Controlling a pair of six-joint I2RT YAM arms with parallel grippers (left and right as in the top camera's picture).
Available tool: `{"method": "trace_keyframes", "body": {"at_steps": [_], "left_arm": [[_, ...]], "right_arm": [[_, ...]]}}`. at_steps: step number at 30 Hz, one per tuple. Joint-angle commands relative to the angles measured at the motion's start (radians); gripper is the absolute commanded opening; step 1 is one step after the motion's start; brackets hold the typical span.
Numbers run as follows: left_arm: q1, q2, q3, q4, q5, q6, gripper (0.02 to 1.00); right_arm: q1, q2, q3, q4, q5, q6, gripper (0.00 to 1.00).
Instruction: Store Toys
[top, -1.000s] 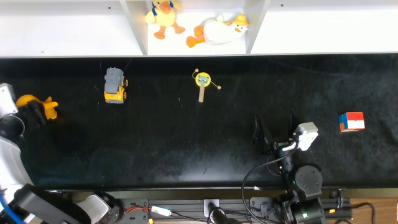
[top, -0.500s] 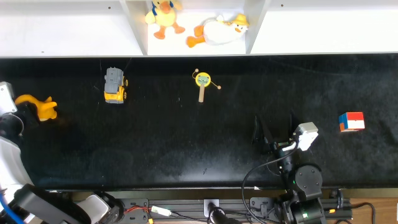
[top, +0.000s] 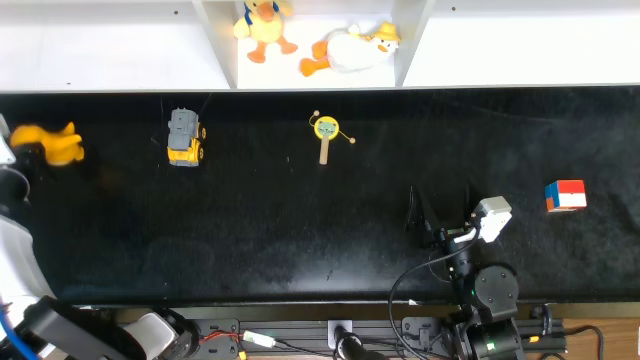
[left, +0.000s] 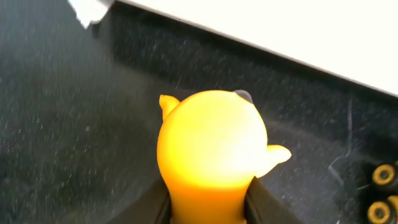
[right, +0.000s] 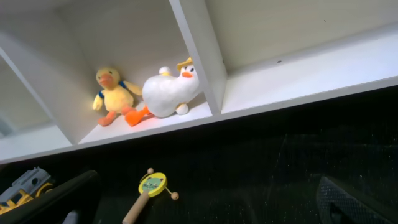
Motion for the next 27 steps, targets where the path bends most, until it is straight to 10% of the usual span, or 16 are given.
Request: {"method": "trace_keyframes", "body": {"at_steps": [1,27], "left_arm": [[-0.088,-0.031,0.105,0.024,-0.039,-0.022,0.272],[-0.247,0.224,0.279,0.272,-0.121,-0.232,0.270]], "right_arm": [[0.005,-0.008,-0.013,0.005,-0.004,-0.007,0.996],[0.005,-0.008,-0.013,0.005,-0.004,-0.007,0.993]]}}
